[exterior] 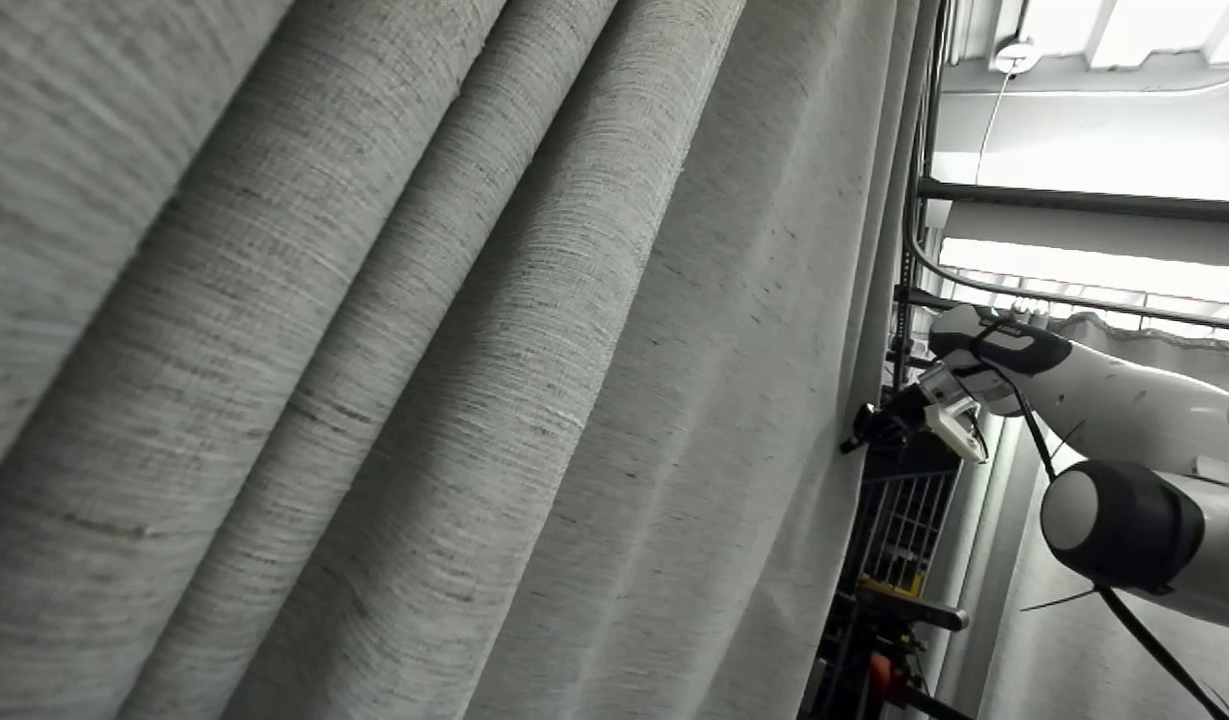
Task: Pull the curtain to the right
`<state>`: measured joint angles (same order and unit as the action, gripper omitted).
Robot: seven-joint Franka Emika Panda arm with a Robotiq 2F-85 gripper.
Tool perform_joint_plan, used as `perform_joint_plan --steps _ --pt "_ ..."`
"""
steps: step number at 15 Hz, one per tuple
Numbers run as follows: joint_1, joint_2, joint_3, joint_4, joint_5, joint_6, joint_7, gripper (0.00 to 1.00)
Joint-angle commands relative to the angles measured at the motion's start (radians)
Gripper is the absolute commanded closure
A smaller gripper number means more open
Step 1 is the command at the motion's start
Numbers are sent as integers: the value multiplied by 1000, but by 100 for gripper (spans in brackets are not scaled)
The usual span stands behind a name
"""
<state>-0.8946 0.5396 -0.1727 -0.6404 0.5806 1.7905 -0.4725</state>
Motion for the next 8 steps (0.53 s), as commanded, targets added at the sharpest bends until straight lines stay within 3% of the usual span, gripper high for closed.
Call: perform_joint_plan --steps 1,4,5,8 --pt "74 114 -47 71 -107 58 195 100" --pt "167 127 -65 75 -177 91 378 100" --pt "162 147 -7 112 -243 77 448 100" --pt "208 167 -3 150 -320 63 583 100"
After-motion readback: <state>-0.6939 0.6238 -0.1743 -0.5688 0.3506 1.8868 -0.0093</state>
